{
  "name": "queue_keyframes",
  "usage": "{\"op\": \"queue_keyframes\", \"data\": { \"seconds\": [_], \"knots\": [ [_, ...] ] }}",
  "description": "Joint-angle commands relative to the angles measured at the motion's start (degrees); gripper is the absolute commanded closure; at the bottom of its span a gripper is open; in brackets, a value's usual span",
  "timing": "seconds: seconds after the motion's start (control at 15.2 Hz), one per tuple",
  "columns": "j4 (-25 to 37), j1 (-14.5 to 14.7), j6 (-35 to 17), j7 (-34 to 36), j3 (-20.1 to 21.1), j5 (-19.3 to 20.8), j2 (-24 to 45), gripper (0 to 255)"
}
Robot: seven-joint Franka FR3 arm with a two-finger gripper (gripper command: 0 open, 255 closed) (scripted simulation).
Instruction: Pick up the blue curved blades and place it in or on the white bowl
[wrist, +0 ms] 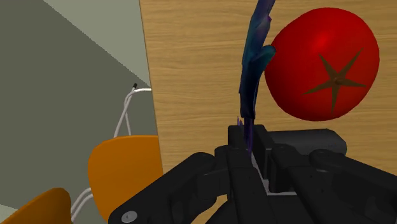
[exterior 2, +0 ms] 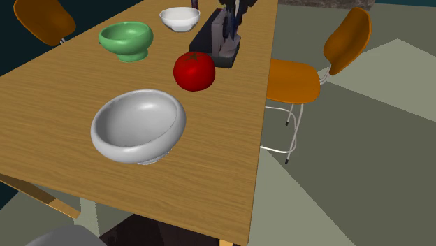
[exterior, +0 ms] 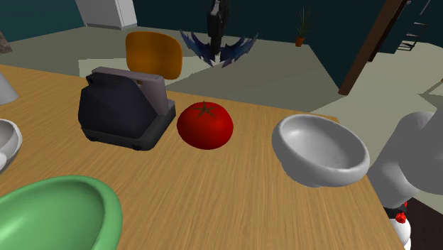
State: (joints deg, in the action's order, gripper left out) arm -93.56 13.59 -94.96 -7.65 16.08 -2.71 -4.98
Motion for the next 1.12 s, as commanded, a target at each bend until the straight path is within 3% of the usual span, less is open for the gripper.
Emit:
{"op": "queue_keyframes", "data": {
  "seconds": [0.0, 0.53, 1.06],
  "knots": [
    [-1.9, 0.1, 0.3, 0.1, 0.0, -0.6, -2.3, 255],
    [-18.5, 2.1, 0.8, 0.9, 0.0, -5.2, -19.9, 255],
    [-29.7, 5.7, 5.3, 3.6, 0.4, -9.1, -36.1, 255]
  ]
}}
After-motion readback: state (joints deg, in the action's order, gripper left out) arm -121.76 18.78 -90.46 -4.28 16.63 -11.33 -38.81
